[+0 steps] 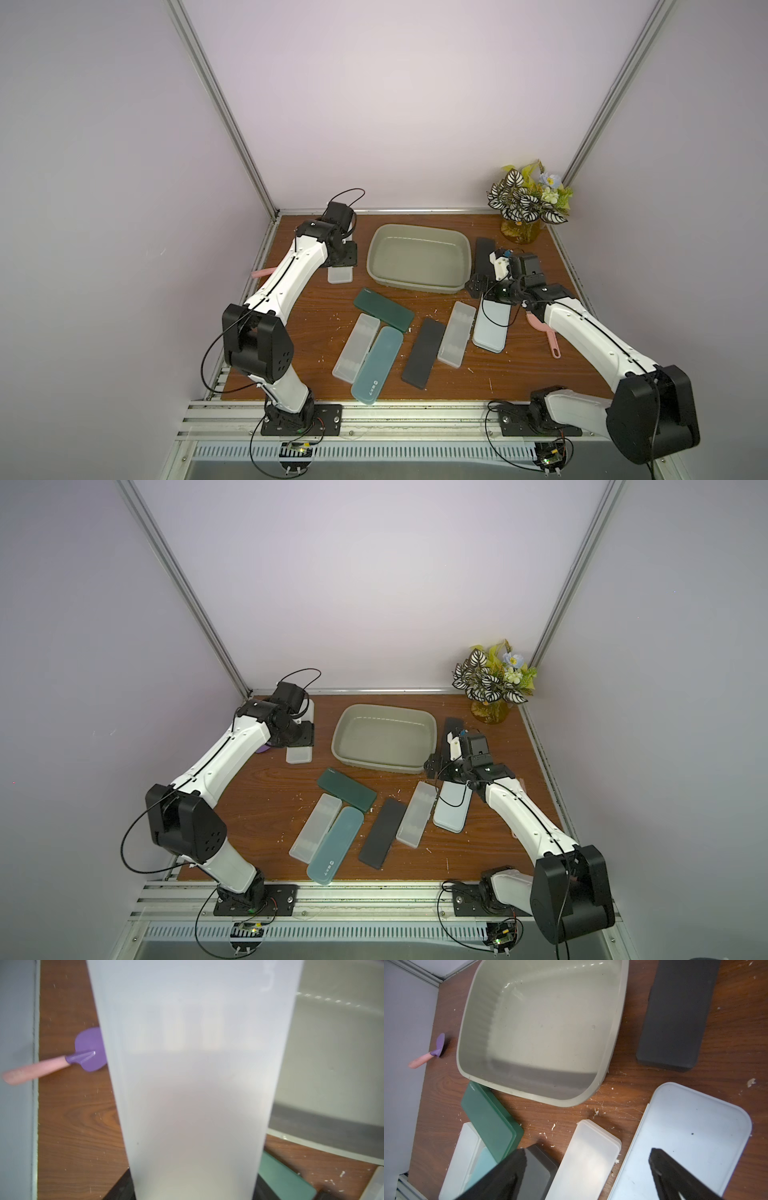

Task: Put the pencil case into the storage box
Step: Pick up the pencil case from the center of the board, then place the pencil case at the storage box.

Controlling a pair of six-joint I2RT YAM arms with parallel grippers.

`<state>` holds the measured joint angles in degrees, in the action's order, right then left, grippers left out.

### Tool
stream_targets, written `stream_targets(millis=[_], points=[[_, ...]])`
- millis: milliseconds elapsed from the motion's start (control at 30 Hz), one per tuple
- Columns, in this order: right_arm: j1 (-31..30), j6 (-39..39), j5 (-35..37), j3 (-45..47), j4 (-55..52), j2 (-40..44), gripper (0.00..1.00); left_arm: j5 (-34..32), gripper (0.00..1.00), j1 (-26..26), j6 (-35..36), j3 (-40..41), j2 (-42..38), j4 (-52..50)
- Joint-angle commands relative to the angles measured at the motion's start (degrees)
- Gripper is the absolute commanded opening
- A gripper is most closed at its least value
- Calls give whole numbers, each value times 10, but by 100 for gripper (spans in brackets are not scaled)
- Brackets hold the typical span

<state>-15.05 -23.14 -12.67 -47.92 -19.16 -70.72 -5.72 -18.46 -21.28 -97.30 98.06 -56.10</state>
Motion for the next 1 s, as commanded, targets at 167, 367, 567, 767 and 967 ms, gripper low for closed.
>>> stream_targets(millis=[167,367,567,767,967], points=[[-4,15,-8,-8,-3,0,100,18,58,-98,52,-237,199,-52],[-4,21,-8,-1,-7,4,99,24,58,-107,65,-312,292,-51],[-4,19,-10,10,5,-4,100,-1,59,-113,60,-357,351,-48],[-4,15,-15,18,14,-9,100,-36,59,-113,54,-355,383,-49],[-4,19,-12,23,14,-8,100,-37,59,-113,41,-345,410,-49]])
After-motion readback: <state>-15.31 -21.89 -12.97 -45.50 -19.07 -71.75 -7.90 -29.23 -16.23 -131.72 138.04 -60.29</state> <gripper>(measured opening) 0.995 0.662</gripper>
